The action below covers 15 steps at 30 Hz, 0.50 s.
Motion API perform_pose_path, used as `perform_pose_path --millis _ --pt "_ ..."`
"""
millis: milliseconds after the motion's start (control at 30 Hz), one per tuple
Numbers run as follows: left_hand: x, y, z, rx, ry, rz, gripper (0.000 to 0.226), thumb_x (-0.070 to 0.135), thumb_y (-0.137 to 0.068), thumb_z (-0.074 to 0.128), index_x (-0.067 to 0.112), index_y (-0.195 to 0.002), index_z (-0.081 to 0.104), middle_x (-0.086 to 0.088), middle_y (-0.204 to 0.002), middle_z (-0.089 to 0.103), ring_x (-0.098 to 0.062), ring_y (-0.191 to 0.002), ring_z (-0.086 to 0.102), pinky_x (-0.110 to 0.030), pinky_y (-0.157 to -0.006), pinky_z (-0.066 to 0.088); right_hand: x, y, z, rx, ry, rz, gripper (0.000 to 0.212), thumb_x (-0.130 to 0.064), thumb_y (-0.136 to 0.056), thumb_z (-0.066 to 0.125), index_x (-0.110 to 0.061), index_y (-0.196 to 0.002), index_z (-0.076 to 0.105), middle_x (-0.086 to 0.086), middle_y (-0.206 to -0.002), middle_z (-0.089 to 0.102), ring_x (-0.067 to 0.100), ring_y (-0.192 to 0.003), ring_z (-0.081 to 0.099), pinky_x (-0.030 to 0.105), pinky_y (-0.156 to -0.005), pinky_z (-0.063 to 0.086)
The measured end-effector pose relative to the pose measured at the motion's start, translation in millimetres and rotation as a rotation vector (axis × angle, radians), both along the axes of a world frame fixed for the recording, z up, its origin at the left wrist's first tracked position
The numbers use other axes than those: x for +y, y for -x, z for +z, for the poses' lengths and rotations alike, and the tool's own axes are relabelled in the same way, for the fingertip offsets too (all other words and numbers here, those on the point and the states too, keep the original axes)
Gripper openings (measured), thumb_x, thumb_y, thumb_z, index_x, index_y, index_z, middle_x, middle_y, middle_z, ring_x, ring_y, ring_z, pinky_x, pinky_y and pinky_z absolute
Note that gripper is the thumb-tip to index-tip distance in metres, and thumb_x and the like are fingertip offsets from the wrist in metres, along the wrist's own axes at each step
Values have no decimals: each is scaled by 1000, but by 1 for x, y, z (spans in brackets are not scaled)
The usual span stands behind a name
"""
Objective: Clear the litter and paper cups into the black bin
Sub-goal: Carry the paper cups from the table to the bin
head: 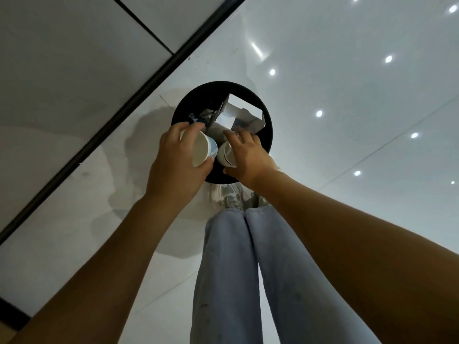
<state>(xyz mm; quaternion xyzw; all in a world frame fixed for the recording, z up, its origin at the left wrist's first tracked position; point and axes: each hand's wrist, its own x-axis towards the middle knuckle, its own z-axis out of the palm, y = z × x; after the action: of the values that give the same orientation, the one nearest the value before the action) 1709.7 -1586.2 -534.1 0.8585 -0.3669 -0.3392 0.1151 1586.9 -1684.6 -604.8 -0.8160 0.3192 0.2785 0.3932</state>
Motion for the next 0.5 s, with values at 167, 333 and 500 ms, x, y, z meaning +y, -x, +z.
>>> perform_pose_path --millis 167,333,500 --pt "-21 7 16 19 4 -8 60 20 -82 70 18 -136 45 -4 -139 41 -21 -129 38 -25 -87 40 -11 18 26 -73 37 -89 77 -27 -83 71 -19 -147 30 7 -148 33 29 -131 35 42 -98 47" --pt "-51 26 25 28 -19 -80 60 20 -82 70 18 -136 44 -5 -139 40 -24 -129 37 -33 -91 45 -32 57 54 -25 79 -186 63 -27 -92 60 -19 -147 30 7 -152 31 28 -135 34 39 -99 44" --pt "-65 48 1 -14 -179 -241 59 24 -85 65 21 -139 39 -4 -143 36 -24 -134 30 -40 -97 42 -59 84 60 45 121 -248 63 -25 -94 57 -20 -148 26 6 -154 27 27 -137 32 41 -100 45"
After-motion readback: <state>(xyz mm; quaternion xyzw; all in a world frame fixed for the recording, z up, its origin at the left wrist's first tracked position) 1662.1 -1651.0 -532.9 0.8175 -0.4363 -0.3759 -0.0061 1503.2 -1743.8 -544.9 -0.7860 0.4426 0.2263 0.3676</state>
